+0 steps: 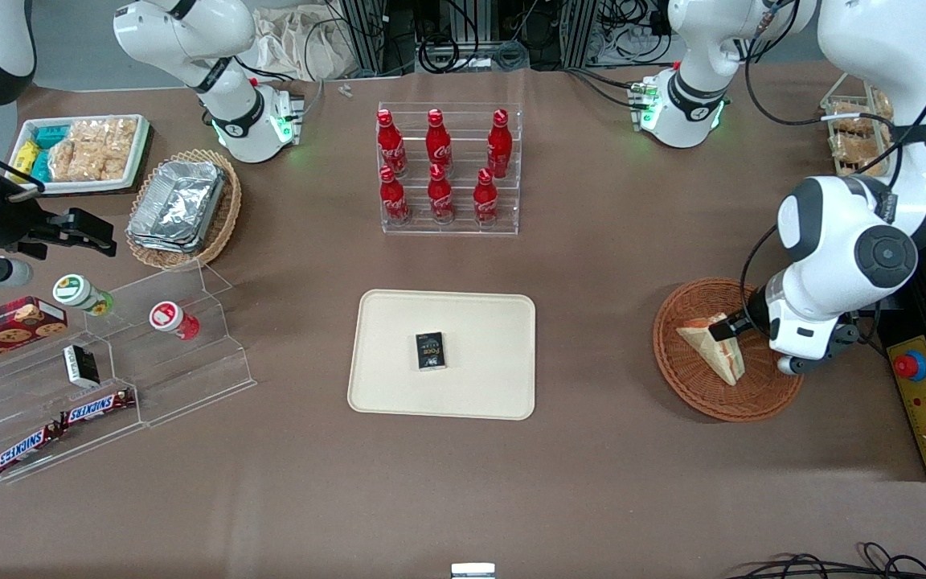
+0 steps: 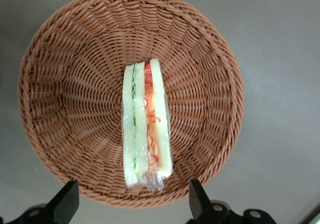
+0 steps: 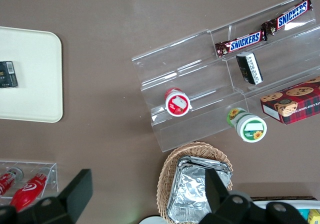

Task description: Place sandwich from basket to tray

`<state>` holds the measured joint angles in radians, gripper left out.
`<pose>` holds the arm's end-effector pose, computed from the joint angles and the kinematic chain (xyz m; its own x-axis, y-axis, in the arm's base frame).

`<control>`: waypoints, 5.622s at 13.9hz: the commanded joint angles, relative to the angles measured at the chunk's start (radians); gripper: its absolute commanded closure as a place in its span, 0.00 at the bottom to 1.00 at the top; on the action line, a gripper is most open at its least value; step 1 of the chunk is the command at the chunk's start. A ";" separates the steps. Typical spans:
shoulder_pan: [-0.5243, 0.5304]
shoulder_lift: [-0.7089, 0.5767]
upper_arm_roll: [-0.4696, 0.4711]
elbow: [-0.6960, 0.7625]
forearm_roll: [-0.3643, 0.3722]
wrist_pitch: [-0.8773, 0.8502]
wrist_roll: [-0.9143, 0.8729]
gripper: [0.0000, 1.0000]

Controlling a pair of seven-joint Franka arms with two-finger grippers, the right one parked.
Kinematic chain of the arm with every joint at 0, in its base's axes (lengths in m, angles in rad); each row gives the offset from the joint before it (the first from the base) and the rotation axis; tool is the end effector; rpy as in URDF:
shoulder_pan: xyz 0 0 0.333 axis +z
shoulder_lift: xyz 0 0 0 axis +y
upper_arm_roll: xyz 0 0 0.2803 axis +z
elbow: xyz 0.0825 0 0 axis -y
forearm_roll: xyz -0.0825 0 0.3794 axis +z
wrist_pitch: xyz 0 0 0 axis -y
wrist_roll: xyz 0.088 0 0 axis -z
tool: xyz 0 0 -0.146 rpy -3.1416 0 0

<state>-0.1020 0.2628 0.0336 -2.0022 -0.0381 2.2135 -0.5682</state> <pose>0.5758 -0.0419 0.2527 0.8652 0.4985 -0.0544 0.4988 -0.8667 -0.0104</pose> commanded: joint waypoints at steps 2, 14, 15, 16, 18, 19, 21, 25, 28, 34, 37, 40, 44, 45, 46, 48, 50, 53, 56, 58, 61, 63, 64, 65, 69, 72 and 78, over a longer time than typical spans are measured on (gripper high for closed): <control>0.002 0.028 0.003 -0.026 -0.042 0.080 -0.024 0.01; 0.002 0.049 0.003 -0.098 -0.045 0.190 -0.079 0.30; 0.002 0.038 0.003 -0.090 -0.045 0.181 -0.085 0.45; 0.002 0.029 0.003 -0.084 -0.043 0.167 -0.084 0.58; 0.002 -0.005 0.003 -0.058 -0.043 0.096 -0.067 0.75; 0.002 -0.016 0.003 -0.029 -0.042 0.037 -0.059 0.76; 0.001 -0.025 0.002 0.052 -0.042 -0.107 -0.061 0.84; -0.008 -0.047 -0.018 0.248 -0.043 -0.394 -0.061 1.00; -0.008 -0.045 -0.064 0.374 -0.042 -0.536 -0.058 1.00; -0.010 -0.014 -0.322 0.431 -0.025 -0.565 -0.027 1.00; -0.047 0.036 -0.408 0.433 0.027 -0.482 -0.019 1.00; -0.155 0.117 -0.408 0.433 0.082 -0.355 -0.033 1.00; -0.222 0.297 -0.408 0.535 0.162 -0.276 -0.036 1.00; -0.232 0.332 -0.408 0.565 0.187 -0.275 -0.038 1.00; -0.246 0.363 -0.408 0.583 0.210 -0.272 -0.038 1.00; -0.249 0.401 -0.408 0.591 0.233 -0.214 -0.038 1.00; -0.261 0.430 -0.405 0.594 0.234 -0.170 -0.038 1.00; -0.265 0.464 -0.403 0.602 0.236 -0.118 -0.038 0.99; -0.265 0.495 -0.402 0.600 0.248 -0.068 -0.036 0.95; -0.263 0.507 -0.402 0.600 0.273 -0.063 -0.036 0.91; -0.262 0.503 -0.402 0.599 0.276 -0.064 -0.041 0.44; -0.259 0.498 -0.402 0.599 0.276 -0.067 -0.061 0.02; -0.255 0.492 -0.402 0.599 0.276 -0.074 -0.082 0.01; -0.252 0.487 -0.403 0.600 0.274 -0.080 -0.091 0.01; -0.228 0.365 -0.403 0.582 0.256 -0.208 -0.078 0.01; -0.157 0.250 -0.408 0.573 0.199 -0.316 -0.050 0.01; -0.012 0.027 -0.408 0.566 0.193 -0.580 0.255 0.01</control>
<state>-0.1648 0.3655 -0.3720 -1.3989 0.1732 1.6765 -0.4032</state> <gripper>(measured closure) 0.009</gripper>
